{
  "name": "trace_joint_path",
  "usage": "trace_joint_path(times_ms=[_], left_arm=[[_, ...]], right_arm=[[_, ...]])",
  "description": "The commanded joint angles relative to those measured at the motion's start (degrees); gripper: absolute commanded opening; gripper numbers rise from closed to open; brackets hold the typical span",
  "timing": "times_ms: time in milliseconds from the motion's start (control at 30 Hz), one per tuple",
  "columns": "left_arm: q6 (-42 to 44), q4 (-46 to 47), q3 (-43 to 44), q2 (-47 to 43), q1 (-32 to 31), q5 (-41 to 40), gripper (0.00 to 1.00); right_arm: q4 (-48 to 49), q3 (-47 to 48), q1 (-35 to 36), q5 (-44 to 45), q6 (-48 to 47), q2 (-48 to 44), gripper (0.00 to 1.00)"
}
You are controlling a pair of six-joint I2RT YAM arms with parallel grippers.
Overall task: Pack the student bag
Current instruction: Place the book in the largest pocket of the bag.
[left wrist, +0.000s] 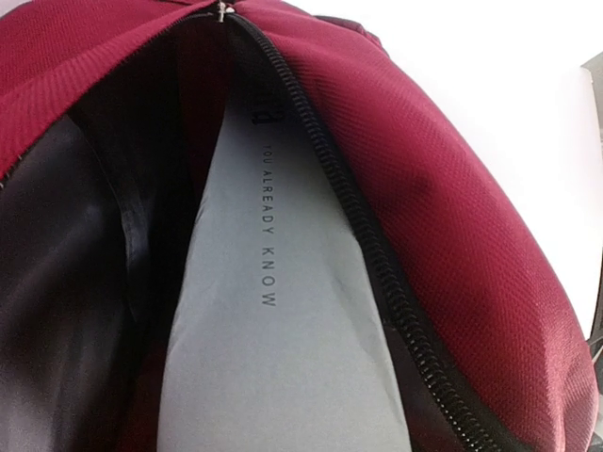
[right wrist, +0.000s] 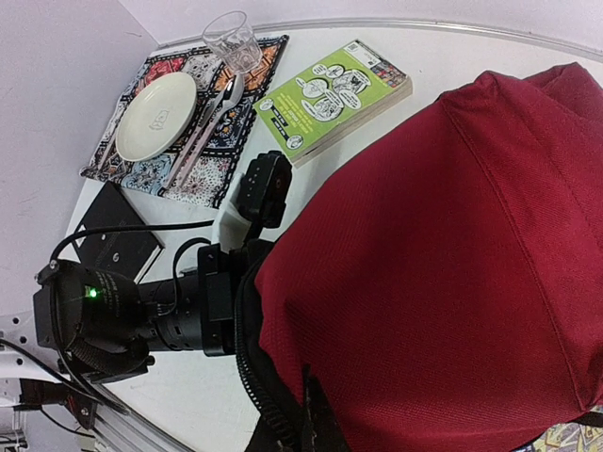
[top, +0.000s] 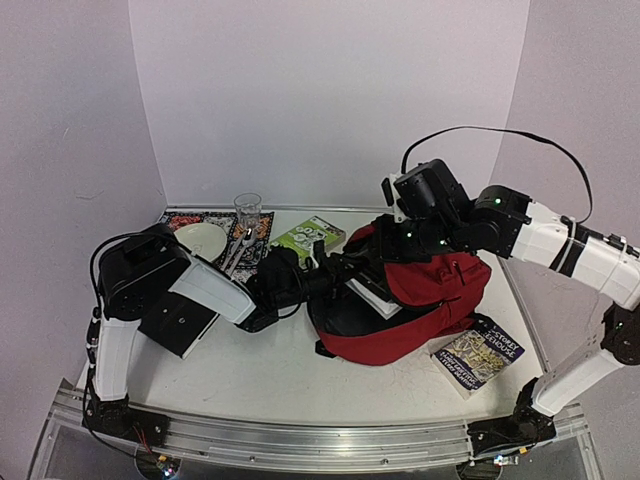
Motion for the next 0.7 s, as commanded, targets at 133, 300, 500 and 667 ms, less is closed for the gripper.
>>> trace_joint_path(times_ms=[133,300,500,667], left_arm=[[-3.3,10.4,7.99,5.77,-1.03,0.28,0.37],[-1.23,8.96,9.86,8.23,-1.32,-0.97,0.37],[1.62,4.95,14.74,12.09,-1.32,0.57,0.41],[2.94,2.19,17.52,15.42,-1.32,1.7,0.44]], right_arm=[[1.12,5.04,0.13,-3.27,-1.43,0.22,0.0],[1.47,6.46,0.11,-4.72,-1.83,1.07,0.0],[1.62,5.79,0.08,-4.57,-1.77,0.78,0.0],[1.61,4.49,0.07,-3.22,-1.58,-0.06,0.0]])
